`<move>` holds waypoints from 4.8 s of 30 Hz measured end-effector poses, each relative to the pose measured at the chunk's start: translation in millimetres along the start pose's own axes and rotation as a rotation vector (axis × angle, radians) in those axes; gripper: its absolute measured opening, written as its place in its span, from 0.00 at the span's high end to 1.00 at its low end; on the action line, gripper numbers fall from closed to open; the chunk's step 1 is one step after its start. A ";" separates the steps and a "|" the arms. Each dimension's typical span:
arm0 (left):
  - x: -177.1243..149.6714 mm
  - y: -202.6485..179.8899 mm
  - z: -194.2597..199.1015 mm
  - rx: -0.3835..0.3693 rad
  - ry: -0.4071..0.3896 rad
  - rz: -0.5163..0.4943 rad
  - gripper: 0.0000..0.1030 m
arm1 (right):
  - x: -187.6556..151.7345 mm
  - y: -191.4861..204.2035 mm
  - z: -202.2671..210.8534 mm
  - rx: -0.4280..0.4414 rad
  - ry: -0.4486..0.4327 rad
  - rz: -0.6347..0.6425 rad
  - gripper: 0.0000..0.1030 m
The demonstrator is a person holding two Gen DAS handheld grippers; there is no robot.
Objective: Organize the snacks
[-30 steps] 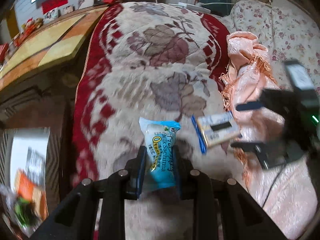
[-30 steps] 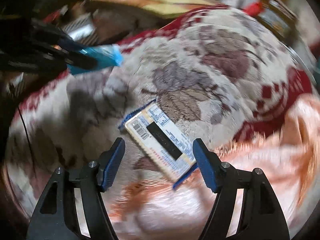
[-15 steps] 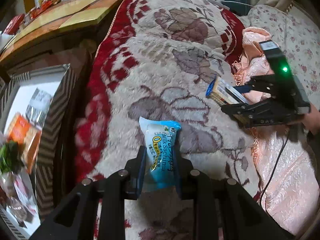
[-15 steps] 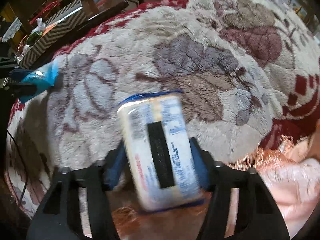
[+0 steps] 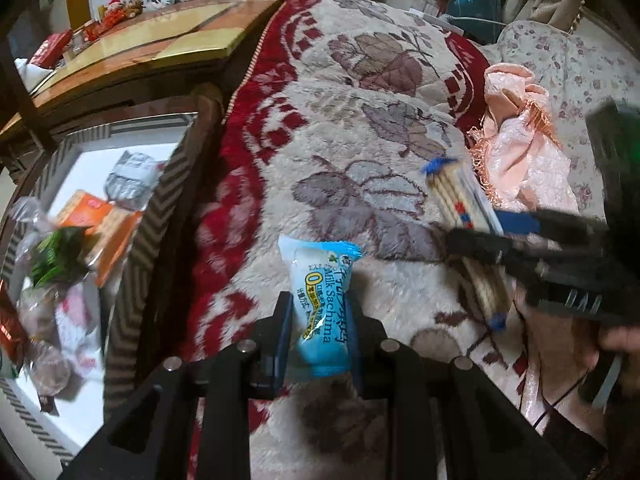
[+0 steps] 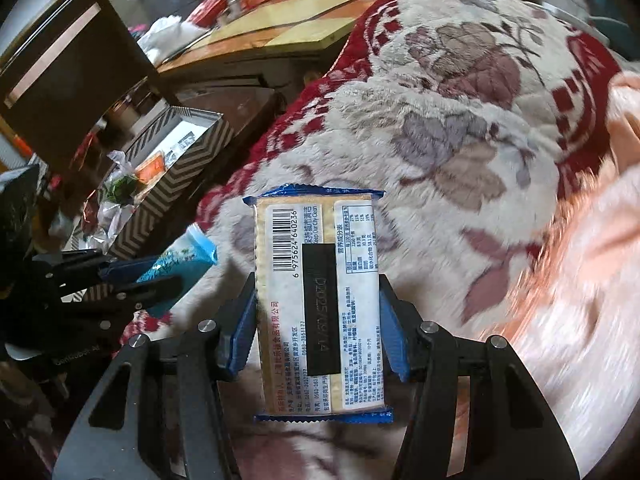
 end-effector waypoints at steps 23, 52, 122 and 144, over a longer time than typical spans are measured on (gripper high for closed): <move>-9.3 58.7 57.2 0.081 -0.124 0.079 0.74 | -17.9 79.6 -4.7 -0.026 -0.005 -0.054 0.48; -17.6 203.3 109.0 0.222 -0.216 0.328 0.74 | 32.9 203.3 -43.3 0.070 0.031 0.154 0.48; -45.8 188.1 112.0 0.406 -0.200 0.303 0.06 | 27.3 224.7 -26.2 0.086 -0.101 0.157 0.44; -57.1 190.4 113.4 0.386 -0.184 0.345 0.05 | 10.4 217.3 -25.8 0.072 -0.073 0.155 0.44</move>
Point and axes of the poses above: each gripper's, at about its wrist camera, not at the fingertips, and z roughly against the way its jaws point, y to its left, x to its top, the point moved 9 cm from there along -z, roughly the way its jaws point, and after that the axes turned 6 degrees about -y, right-handed, at the moved point
